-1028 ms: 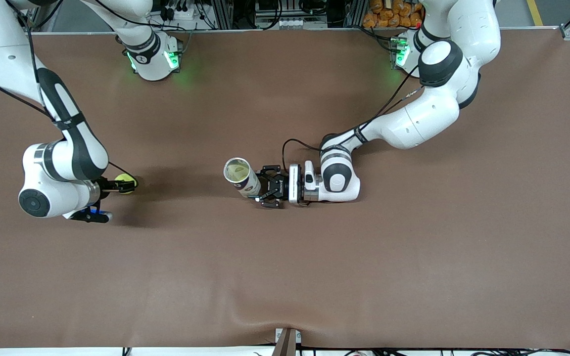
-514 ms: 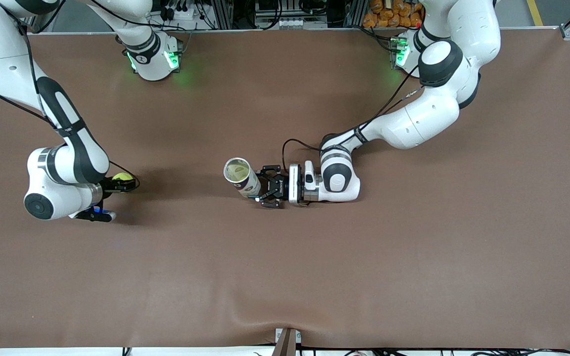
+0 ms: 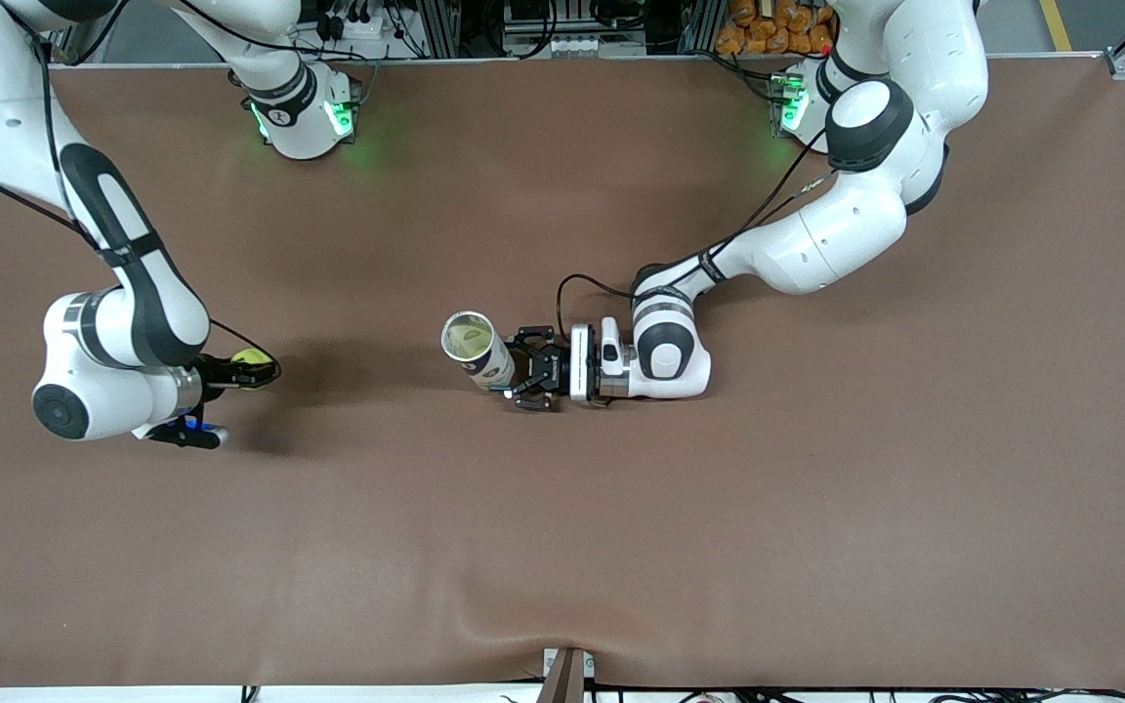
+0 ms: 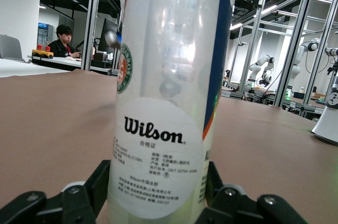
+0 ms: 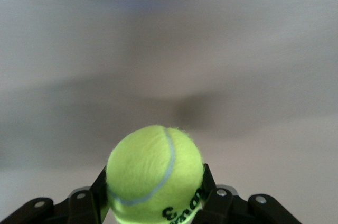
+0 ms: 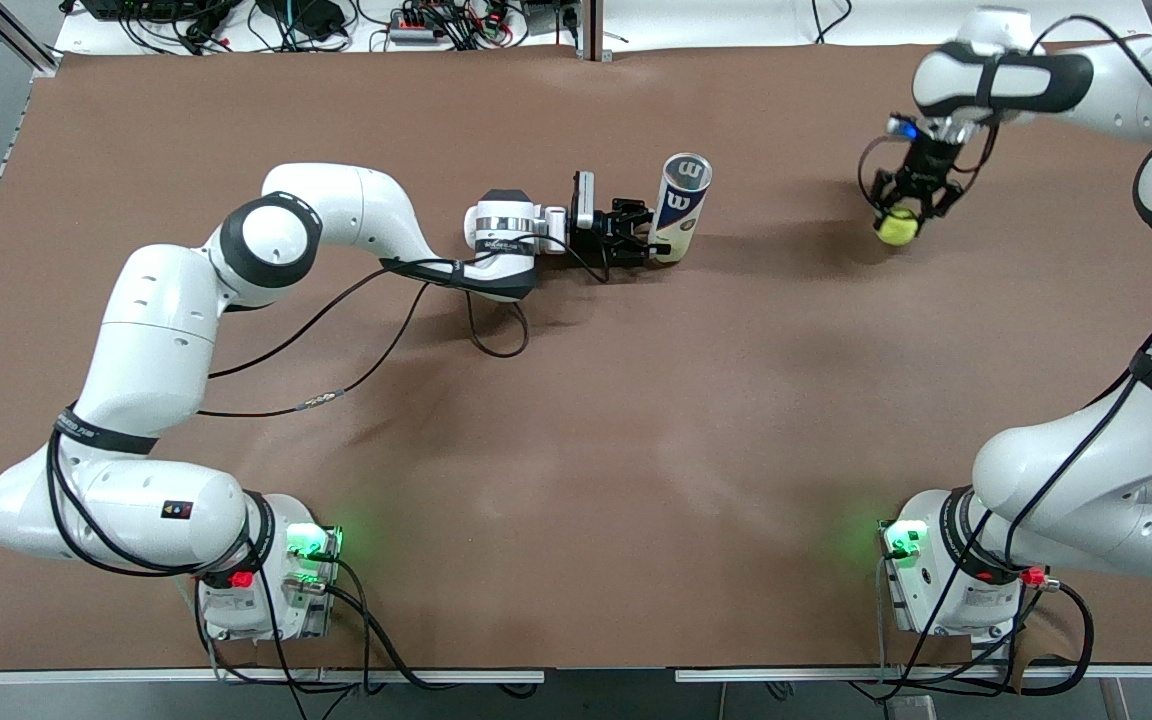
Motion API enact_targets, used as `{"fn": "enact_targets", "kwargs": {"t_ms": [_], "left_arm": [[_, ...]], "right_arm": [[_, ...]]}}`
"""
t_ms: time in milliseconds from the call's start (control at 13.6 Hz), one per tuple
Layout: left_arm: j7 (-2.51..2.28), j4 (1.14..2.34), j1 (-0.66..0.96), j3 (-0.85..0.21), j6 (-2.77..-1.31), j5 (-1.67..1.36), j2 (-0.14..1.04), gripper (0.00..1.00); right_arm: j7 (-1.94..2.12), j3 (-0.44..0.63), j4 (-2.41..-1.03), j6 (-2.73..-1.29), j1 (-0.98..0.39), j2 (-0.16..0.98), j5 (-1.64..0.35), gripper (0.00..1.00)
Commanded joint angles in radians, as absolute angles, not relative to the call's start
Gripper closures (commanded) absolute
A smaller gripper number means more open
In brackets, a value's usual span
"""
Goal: Insert tennis ball vertically with right arm
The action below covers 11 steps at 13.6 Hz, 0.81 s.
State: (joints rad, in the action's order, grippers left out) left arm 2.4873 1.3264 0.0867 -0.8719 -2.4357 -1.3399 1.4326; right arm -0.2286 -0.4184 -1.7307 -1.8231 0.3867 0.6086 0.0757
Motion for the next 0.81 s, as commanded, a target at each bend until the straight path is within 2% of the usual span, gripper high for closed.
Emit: {"fn": "enact_targets", "kwargs": {"t_ms": [0,147,367,587,734], "left_arm": [[2.505,1.325,0.095,-0.85,-2.422,-1.373,1.416,0.25],[2.505,1.327,0.095,-0.85,-2.422,-1.373,1.416,0.25],[2.505,1.327,0.095,-0.85,-2.422,-1.373,1.416,0.25],[2.505,1.327,0.095,-0.85,-2.422,-1.373,1.416,0.25],[2.505,1.327,0.094,-0.85,-2.421,-1.373,1.416,0.25]], "right_arm": [[-0.389,-0.515,-1.623,-1.685,0.382,0.584,0.038,0.76],[-0.53,-0.589,-1.56,-1.622,0.379,0.584,-0.029,0.76],[-0.797,-0.711,-1.502,-1.615,0.348,0.587,-0.051,0.76],[-1.023,-0.73,-1.468,-1.628,0.26,0.594,-0.089,0.76],[-1.11,-0.729,-1.47,-1.673,0.236,0.594,-0.184,0.74]]}}
